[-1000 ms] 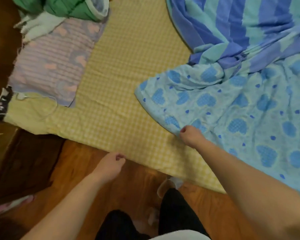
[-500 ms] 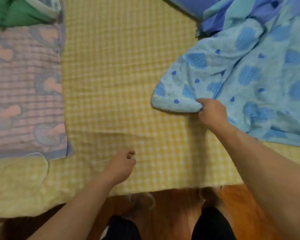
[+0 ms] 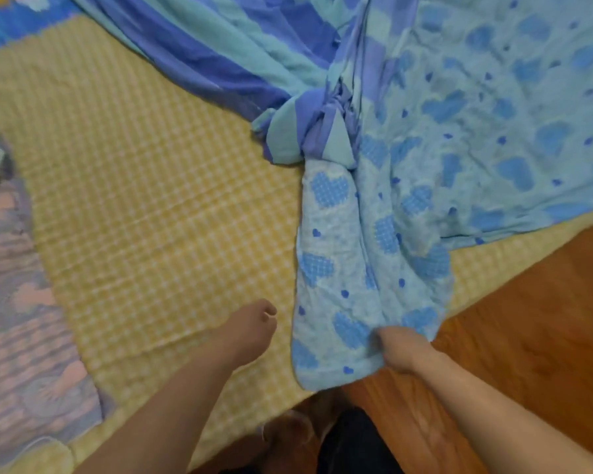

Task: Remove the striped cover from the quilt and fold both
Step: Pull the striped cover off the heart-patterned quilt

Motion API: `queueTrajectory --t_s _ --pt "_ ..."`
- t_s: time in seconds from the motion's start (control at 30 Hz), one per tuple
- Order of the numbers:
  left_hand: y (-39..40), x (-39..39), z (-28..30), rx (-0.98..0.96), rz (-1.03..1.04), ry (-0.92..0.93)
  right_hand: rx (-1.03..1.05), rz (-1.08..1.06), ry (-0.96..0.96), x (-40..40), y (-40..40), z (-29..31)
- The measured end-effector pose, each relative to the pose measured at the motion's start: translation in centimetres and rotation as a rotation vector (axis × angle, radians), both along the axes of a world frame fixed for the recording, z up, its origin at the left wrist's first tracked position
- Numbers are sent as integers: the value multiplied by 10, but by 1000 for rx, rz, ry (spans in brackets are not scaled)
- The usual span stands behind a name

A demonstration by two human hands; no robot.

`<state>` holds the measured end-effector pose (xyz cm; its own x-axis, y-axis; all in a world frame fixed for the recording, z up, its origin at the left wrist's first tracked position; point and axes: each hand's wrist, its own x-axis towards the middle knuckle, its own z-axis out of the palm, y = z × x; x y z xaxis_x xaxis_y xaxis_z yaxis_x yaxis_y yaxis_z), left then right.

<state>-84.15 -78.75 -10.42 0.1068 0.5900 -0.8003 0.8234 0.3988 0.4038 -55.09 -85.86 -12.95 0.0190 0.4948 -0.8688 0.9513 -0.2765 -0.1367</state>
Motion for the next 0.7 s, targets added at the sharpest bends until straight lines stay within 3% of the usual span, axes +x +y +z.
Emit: queueTrajectory --t_s 0.1,0.3,0.53,0.7 --pt "13 9 -3 65 25 46 226 -328 75 -5 36 -8" --pt "70 37 -4 87 134 116 433 -524 250 15 126 10" --pt "194 87 -10 462 194 -30 466 -732 438 -4 188 19" --pt "301 113 -15 561 367 -160 469 -804 427 -30 191 18"
